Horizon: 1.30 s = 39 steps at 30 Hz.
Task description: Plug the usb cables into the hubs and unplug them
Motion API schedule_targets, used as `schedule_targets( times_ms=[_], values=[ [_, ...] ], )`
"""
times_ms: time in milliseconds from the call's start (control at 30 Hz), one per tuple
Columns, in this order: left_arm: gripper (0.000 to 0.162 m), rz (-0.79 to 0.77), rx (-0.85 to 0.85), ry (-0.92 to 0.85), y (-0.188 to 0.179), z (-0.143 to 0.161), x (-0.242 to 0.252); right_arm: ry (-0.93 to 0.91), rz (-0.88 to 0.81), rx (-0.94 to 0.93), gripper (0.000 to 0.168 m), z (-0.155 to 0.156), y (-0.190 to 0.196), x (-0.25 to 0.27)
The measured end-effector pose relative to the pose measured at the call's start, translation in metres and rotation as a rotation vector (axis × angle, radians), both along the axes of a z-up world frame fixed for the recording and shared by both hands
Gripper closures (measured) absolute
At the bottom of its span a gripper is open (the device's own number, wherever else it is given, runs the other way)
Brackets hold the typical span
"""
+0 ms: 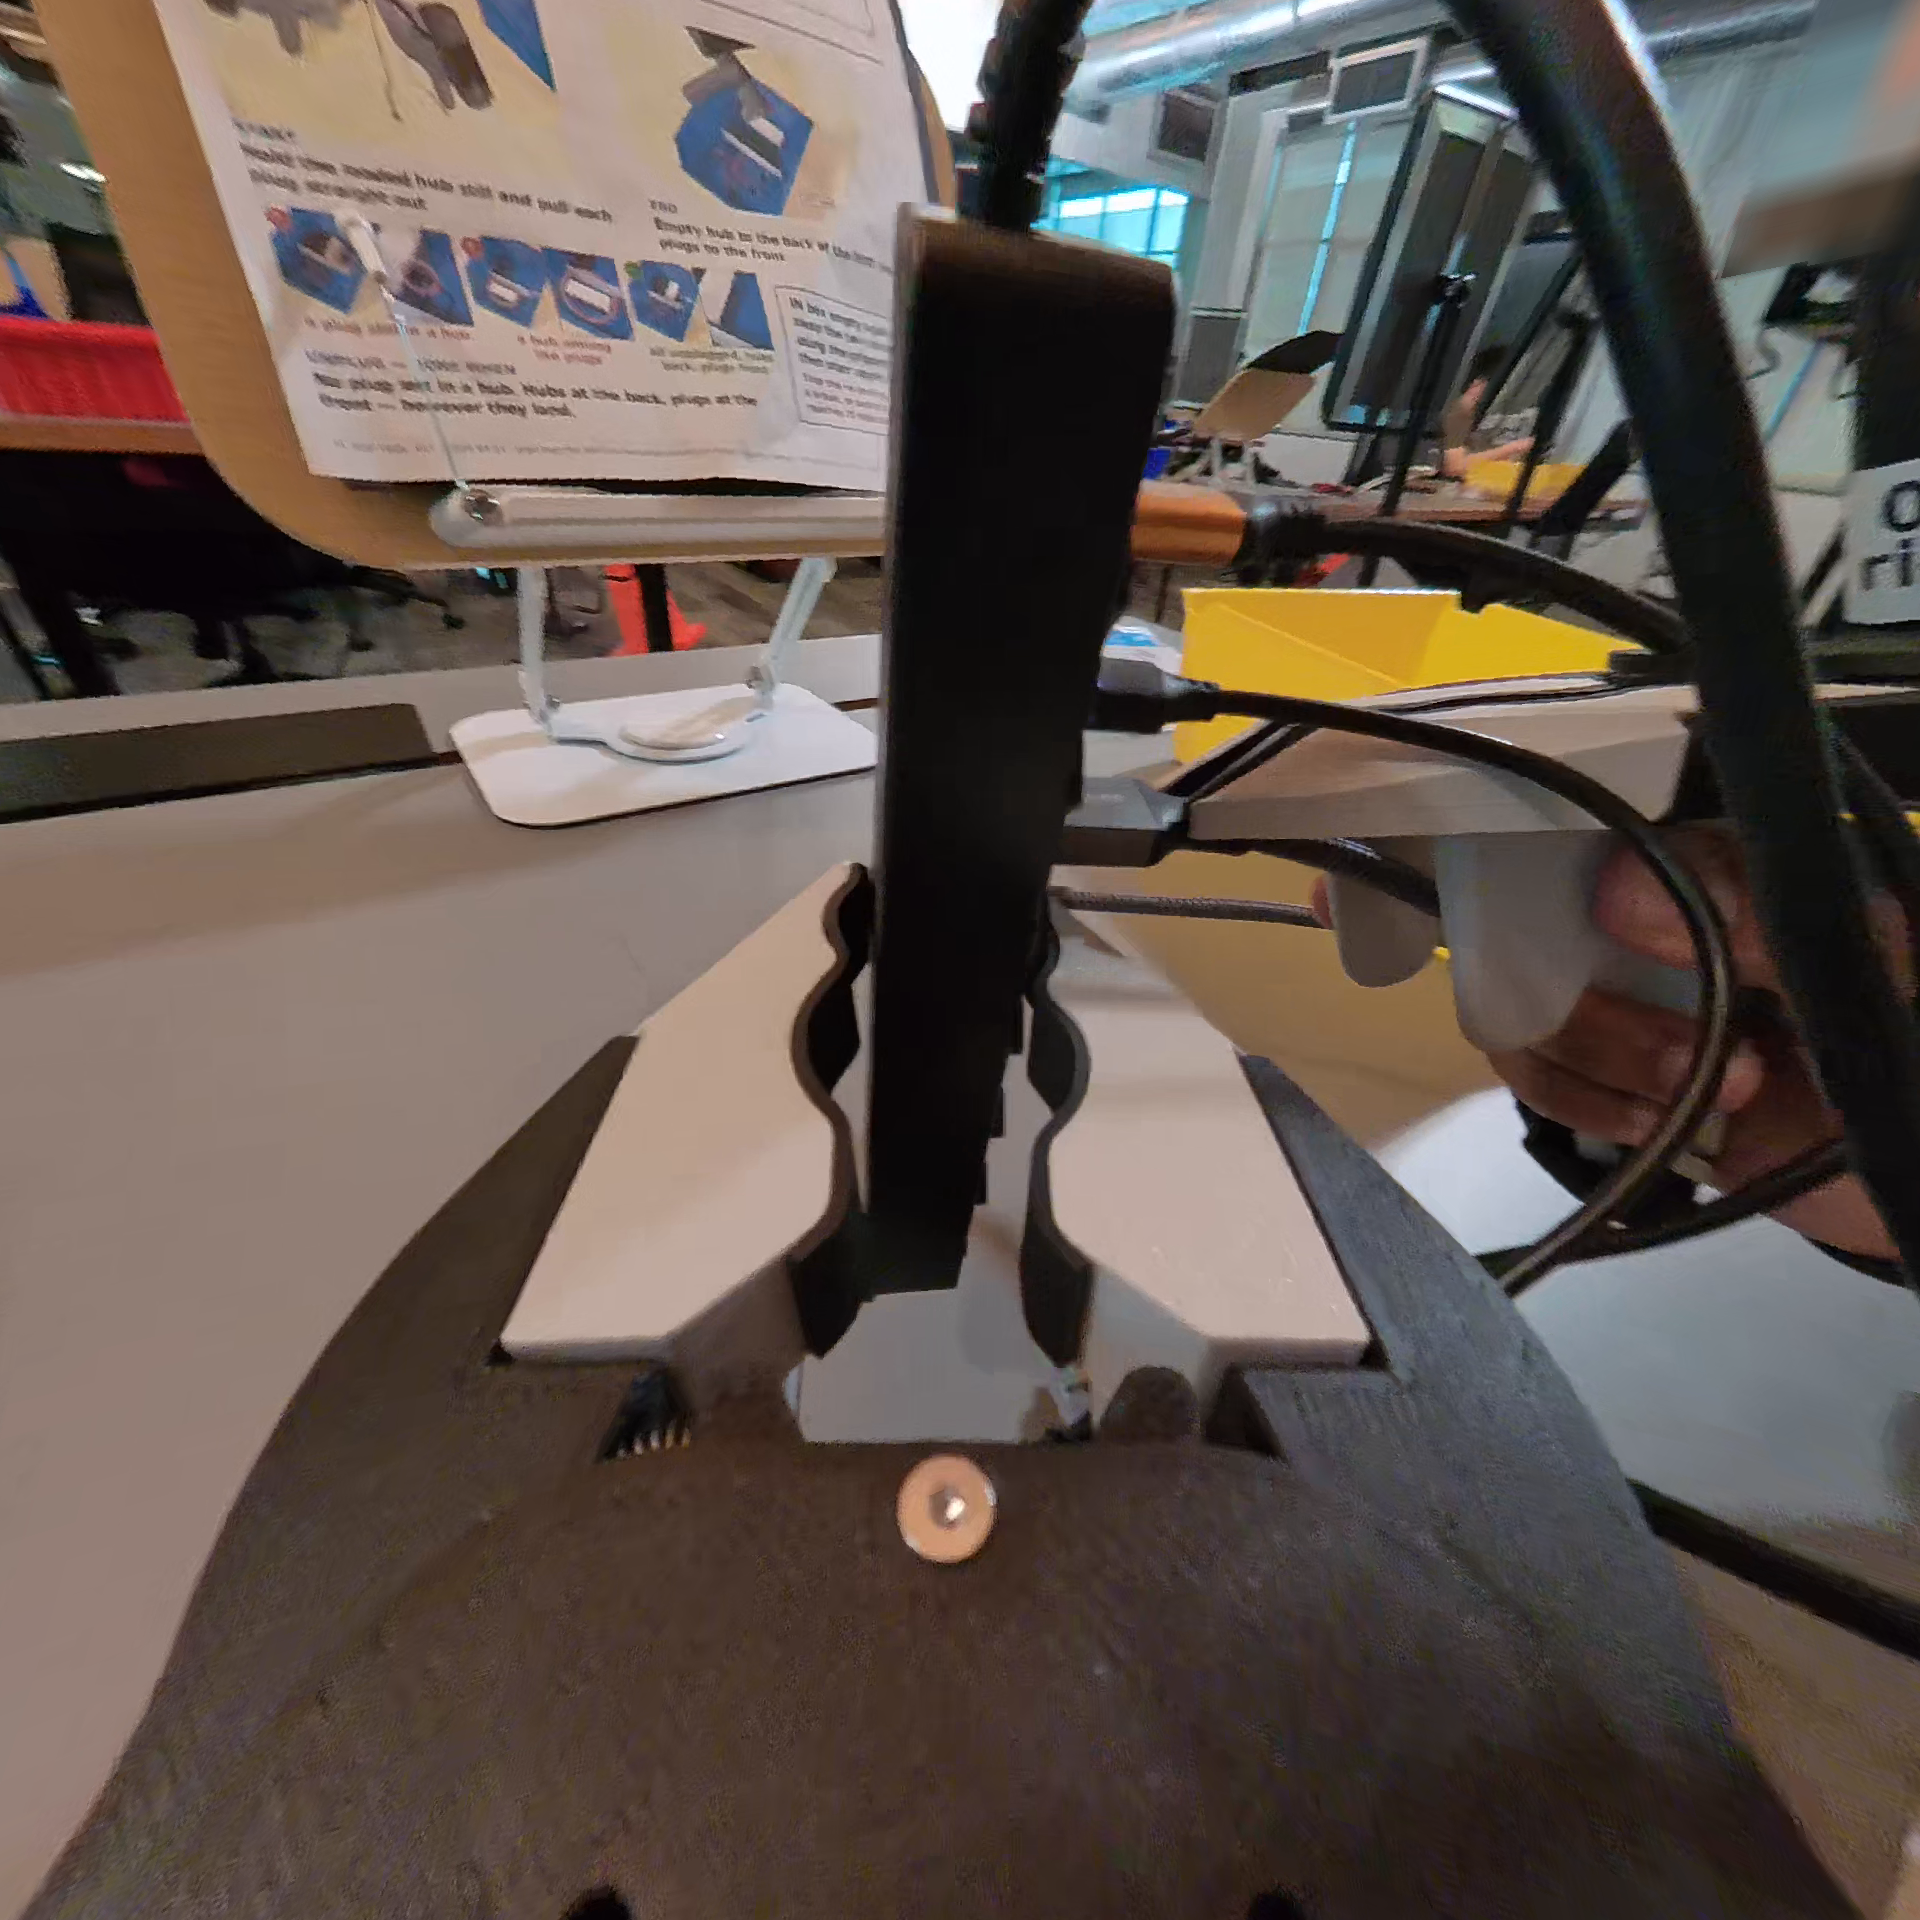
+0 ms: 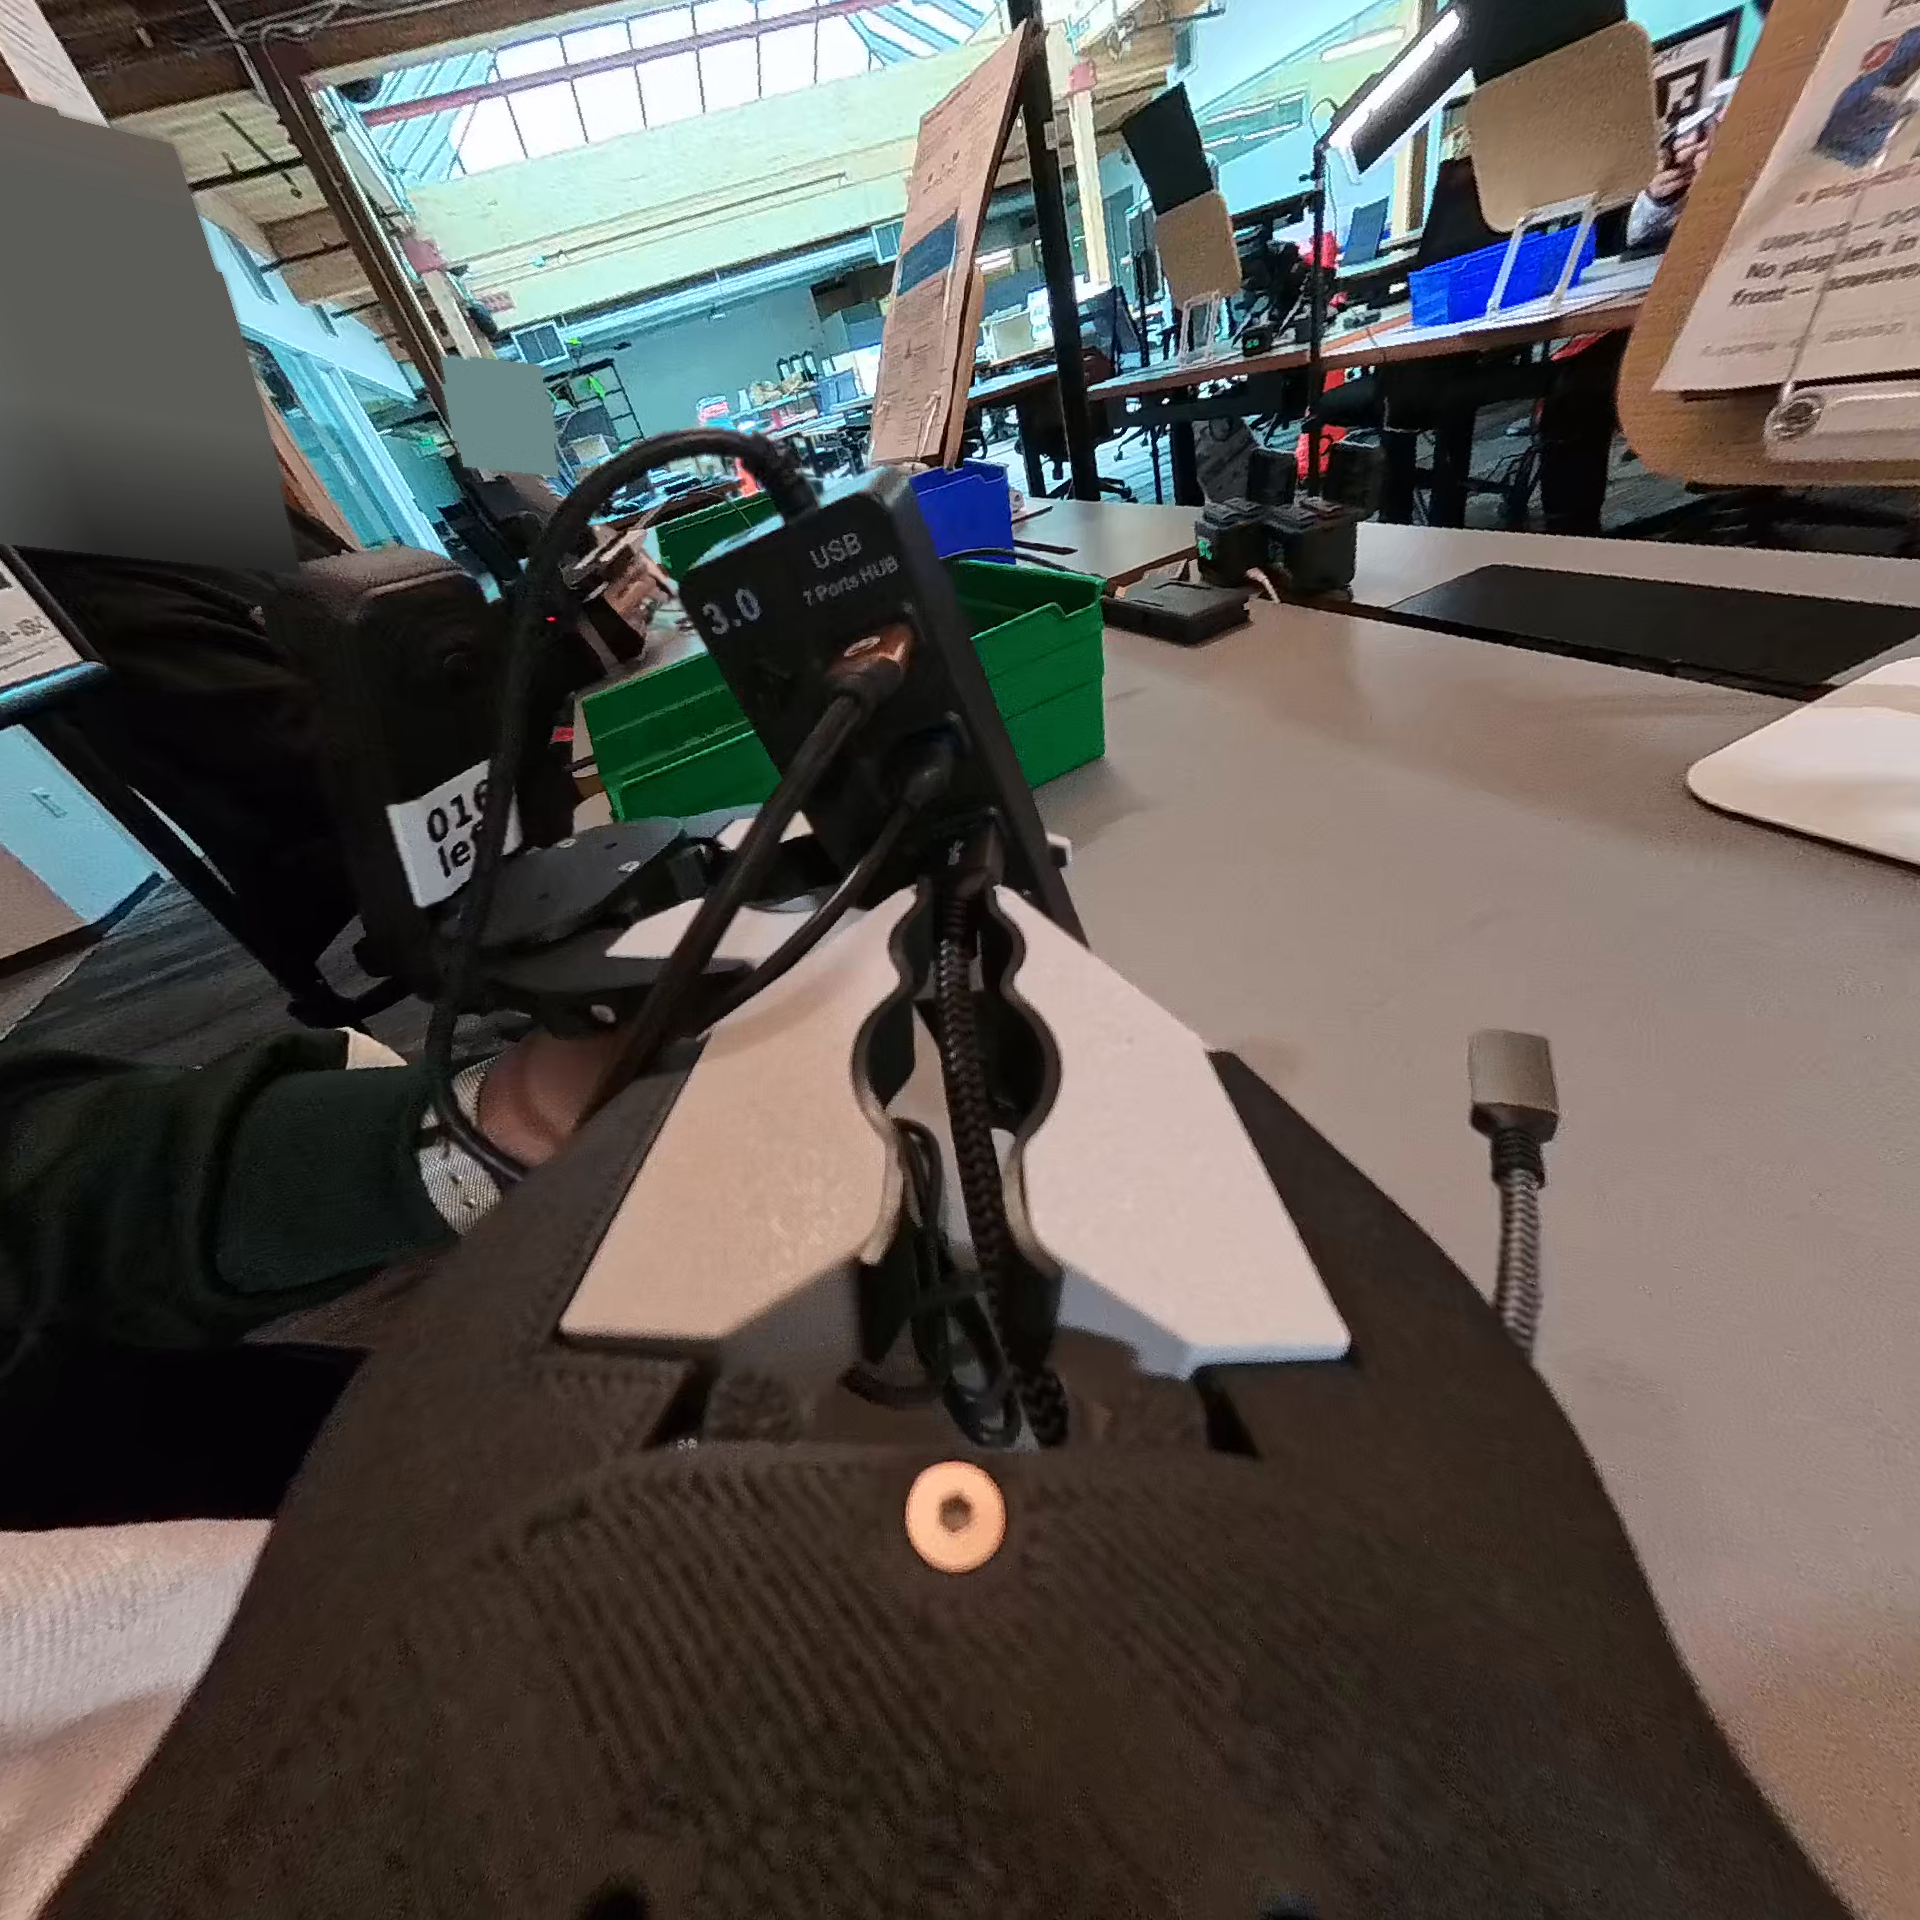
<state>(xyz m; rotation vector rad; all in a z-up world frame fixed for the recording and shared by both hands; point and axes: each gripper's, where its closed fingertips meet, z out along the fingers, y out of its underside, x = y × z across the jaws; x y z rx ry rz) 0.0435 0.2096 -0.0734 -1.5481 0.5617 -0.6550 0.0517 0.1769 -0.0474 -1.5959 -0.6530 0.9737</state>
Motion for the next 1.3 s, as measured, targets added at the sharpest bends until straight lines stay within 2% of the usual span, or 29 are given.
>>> schedule_targets(
  times_ms=[33, 433, 1067, 1233, 1300],
  values=[
    [0.14, 0.008, 0.008, 0.007, 0.001, 0.0, -0.002, -0.002, 0.002, 0.002, 0.161, 0.0, -0.001, -0.001],
    [0.141, 0.079, 0.092, 0.176, 0.001, -0.003, -0.002, -0.032, -0.006, 0.016, 0.161, -0.003, -0.001, -0.001],
    [0.139, 0.052, 0.092, 0.214, -0.001, -0.003, 0.002, -0.051, -0.017, 0.033, 0.16, -0.001, -0.002, 0.0],
    [0.14, -0.004, -0.073, -0.003, 0.004, -0.001, -0.002, -0.051, -0.005, -0.024, 0.159, 0.0, 0.0, -0.004],
    [0.14, 0.039, -0.08, -0.054, 0.01, 0.003, -0.014, -0.027, -0.021, 0.006, 0.149, 0.011, -0.002, -0.002]
  ],
)
